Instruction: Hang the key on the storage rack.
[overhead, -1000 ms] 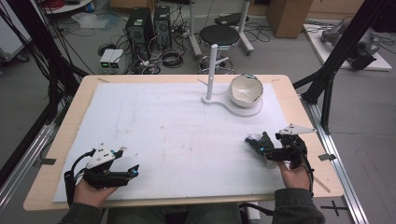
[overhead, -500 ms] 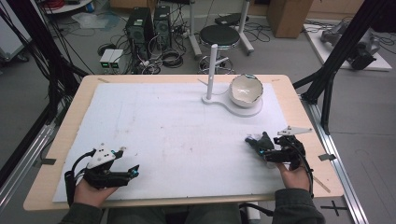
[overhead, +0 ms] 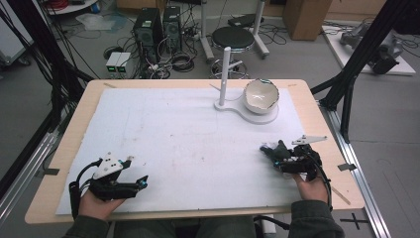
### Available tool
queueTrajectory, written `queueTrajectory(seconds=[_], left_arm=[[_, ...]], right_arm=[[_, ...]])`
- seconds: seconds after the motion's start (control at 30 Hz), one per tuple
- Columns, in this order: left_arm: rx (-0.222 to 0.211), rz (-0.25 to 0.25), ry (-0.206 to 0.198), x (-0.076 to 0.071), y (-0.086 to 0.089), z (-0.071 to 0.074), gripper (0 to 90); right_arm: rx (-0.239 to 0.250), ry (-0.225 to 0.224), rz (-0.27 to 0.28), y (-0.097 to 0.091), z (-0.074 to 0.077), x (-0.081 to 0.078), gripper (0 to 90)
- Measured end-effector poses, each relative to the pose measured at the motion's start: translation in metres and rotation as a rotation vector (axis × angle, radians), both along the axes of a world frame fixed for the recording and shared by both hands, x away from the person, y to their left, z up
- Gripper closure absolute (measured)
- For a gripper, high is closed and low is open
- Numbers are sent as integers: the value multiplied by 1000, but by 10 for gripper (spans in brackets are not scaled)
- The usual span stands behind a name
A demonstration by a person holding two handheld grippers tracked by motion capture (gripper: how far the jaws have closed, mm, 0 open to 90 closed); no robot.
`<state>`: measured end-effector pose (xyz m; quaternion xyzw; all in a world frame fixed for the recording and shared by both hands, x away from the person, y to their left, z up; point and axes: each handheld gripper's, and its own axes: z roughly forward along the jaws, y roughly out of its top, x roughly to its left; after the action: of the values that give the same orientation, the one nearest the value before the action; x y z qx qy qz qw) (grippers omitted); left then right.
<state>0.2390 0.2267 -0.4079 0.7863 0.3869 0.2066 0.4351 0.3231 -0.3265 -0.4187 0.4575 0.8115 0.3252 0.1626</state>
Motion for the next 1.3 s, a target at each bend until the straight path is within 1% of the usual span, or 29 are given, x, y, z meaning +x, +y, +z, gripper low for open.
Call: queueTrajectory(seconds=[0.17,0.27,0.4,0.63,0.8,1.2,1.3], left_arm=[[1,-2,2,0,0,0,212],[0,0,0,0,0,0,212],[0,0,-1,0,0,0,211],[0,0,0,0,0,0,212],[2,-2,-1,0,0,0,212],[-3,0,-1,0,0,0,212],[-1,-2,-1,0,1,0,212]], right_arm=[[-9,2,-5,-1,-1,-1,325],[-2,6,-16,-2,-2,-1,340],[-3,1,-16,-2,-2,0,367],[4,8,-13,-3,-1,0,409],[-7,4,-6,-3,-1,-1,426],[-5,4,-5,-2,0,-2,436],[-8,-6,5,-1,1,-1,440]])
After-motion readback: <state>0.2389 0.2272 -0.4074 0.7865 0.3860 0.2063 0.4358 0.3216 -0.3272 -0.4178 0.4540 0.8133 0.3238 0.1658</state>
